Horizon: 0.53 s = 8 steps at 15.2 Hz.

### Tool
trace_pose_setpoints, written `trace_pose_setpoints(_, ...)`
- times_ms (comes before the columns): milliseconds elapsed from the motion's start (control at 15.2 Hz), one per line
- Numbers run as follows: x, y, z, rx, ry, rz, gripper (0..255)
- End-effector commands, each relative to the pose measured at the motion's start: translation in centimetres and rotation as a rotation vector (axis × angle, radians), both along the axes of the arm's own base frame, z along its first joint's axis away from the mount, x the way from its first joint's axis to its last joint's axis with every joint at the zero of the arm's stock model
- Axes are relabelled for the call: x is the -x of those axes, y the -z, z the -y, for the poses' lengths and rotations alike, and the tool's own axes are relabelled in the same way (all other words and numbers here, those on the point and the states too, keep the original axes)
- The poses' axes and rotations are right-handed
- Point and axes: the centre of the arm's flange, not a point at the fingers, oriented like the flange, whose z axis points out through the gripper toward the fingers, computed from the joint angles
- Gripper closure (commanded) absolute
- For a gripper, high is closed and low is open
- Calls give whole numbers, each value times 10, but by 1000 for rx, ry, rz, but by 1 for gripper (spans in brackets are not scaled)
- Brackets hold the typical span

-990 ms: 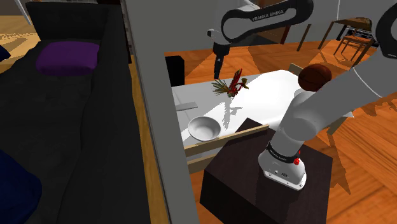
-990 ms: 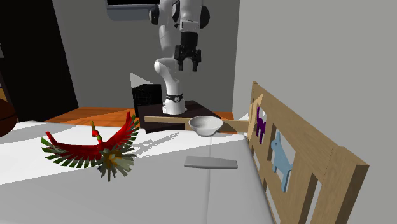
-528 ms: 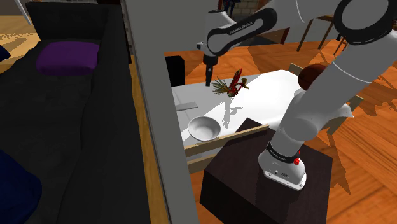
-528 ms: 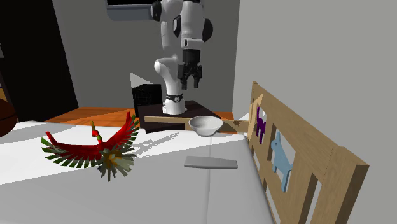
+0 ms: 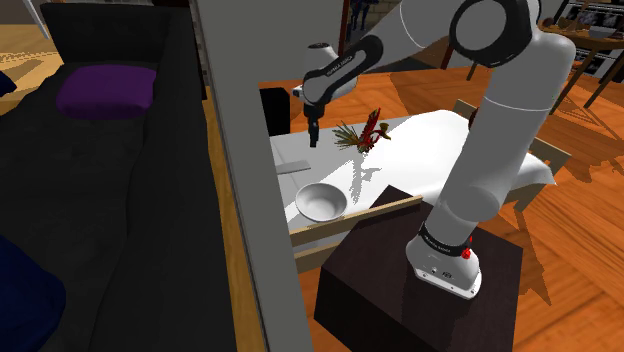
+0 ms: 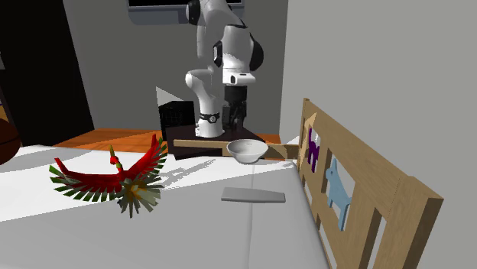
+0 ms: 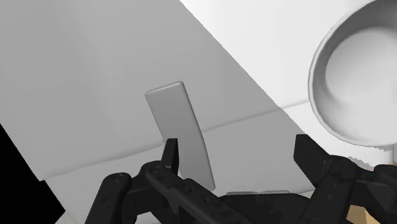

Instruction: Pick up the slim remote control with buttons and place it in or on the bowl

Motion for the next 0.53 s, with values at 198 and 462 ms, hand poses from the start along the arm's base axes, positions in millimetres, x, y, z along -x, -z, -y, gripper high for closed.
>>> trace_pose_setpoints(198, -44, 50, 1, -11, -100, -16, 0)
trace_pose_setpoints(462, -78, 91, -3, -19, -178, -30, 0)
